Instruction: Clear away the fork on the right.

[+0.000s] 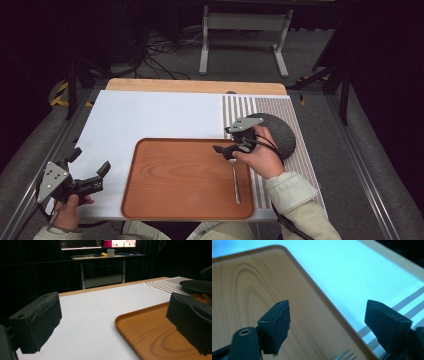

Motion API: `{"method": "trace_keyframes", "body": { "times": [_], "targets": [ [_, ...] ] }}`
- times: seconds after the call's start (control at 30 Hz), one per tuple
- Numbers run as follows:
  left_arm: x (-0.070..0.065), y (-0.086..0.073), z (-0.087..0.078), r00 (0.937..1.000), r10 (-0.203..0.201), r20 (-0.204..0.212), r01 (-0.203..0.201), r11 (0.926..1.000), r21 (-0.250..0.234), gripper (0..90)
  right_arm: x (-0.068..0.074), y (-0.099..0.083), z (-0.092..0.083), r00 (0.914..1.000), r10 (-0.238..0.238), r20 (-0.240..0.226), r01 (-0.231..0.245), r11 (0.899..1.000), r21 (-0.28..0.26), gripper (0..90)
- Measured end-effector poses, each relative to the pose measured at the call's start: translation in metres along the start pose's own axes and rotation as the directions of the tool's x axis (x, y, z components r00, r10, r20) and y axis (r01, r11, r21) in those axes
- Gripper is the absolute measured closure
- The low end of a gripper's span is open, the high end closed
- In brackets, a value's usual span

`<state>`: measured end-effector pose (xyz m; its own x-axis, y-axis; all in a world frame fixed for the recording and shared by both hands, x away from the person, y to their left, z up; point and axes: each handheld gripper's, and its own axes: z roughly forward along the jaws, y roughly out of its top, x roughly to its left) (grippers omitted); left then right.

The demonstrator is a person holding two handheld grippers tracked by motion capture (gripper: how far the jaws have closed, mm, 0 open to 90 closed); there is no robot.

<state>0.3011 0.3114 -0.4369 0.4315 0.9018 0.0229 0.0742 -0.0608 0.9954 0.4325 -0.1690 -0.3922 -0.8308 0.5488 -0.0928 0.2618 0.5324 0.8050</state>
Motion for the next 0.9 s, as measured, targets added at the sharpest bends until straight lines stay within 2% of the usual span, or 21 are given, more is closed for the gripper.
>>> {"method": "trace_keyframes", "body": {
  "times": [0.17, 0.43, 0.6, 0.9],
  "targets": [
    [0.0, 0.0, 0.0, 1.0, 0.001, -0.001, -0.001, 1.0, 0.0, 0.6, -0.002, 0.001, -0.015, 0.9998, -0.022, 0.001, 0.022, 0.998, -0.065, 16.2],
    [0.0, 0.0, -0.001, 1.0, 0.004, -0.005, -0.004, 1.0, -0.001, 0.6, -0.006, -0.002, -0.037, 0.9997, -0.019, 0.013, 0.021, 0.989, -0.144, 13.3],
    [0.001, 0.0, -0.001, 1.0, 0.004, -0.006, -0.004, 1.0, -0.002, 0.6, -0.01, -0.006, -0.049, 0.9995, -0.019, 0.025, 0.023, 0.985, -0.173, 12.7],
    [0.001, 0.0, -0.002, 0.9999, -0.002, -0.011, 0.001, 1.0, -0.005, 0.6, -0.016, -0.021, -0.073, 0.9985, 0.015, 0.052, -0.003, 0.974, -0.226, 9.3]
  ]
}}
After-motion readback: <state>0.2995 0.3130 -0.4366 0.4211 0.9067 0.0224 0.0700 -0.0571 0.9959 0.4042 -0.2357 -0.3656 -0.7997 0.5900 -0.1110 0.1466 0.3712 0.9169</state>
